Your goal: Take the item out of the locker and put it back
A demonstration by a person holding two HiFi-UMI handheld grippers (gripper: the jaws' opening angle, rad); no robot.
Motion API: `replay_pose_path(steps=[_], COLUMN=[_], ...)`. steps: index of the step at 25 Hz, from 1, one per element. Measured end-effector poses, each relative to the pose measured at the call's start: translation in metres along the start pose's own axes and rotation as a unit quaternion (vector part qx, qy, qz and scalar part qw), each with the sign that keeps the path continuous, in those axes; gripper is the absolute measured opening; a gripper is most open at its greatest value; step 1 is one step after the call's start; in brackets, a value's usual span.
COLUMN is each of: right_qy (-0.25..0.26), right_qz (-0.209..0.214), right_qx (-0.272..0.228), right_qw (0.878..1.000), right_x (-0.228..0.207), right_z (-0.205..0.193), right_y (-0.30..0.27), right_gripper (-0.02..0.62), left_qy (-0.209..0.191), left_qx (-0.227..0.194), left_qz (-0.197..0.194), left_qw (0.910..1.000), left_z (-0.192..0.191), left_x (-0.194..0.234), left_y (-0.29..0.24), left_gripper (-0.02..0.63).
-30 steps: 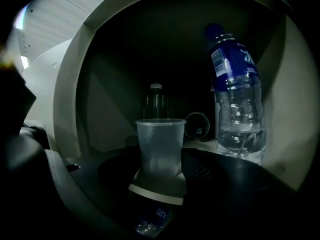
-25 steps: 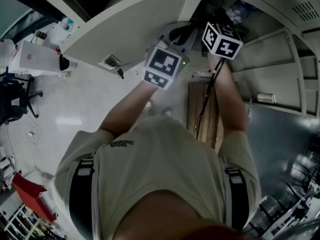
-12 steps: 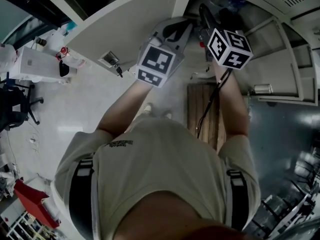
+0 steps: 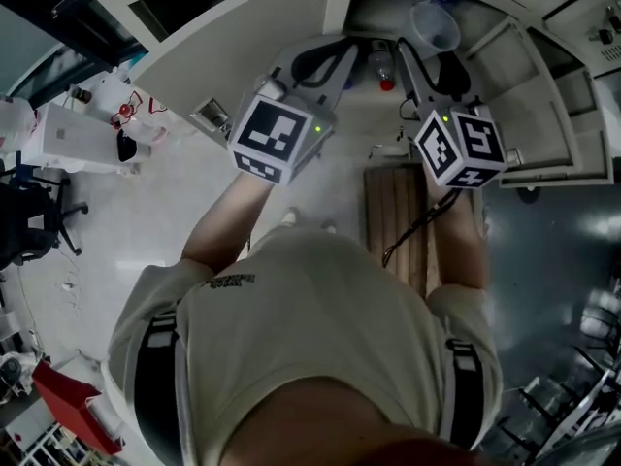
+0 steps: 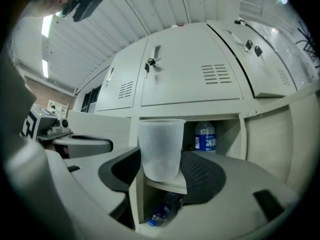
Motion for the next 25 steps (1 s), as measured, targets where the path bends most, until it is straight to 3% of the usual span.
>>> replay_pose_path(steps=[6,16,25], right_qy=[0.031,0.021,0.002], right_qz=[0.014,0.009,0.034], right_qx=[-0.020,-0.008,0.010], right_qw=[0.999,1.000,0.999], right_x=[0.024,0.032,0.052], right_z=[0.010,-0.011,-0.034], right_y=[0.038,0.083,0.090], right_gripper=[0.256,0.256,0.256], left_qy=[-0.012,-0.009,0.011], left_qx=[-0.006,0.018,0.026], left_qz=[-0.019,-0.027,-0.036], left_qw=[0.9997,0.9994,0.9989], left_z=[0.012,-0.026,-0.031], left_x=[-0.017,-0.020,-0.035], left_y=[0.024,0.050,0.058], left_gripper=[0.009,0.009,0.009])
Point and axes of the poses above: the fingertips, and each gripper's own axes: y backward along the fingers, x to its left, z out of its top, the point moved 1 cm from there along y, backward along the fingers, and after that the axes turned 5 degrees about z, right-handed, at the moved point
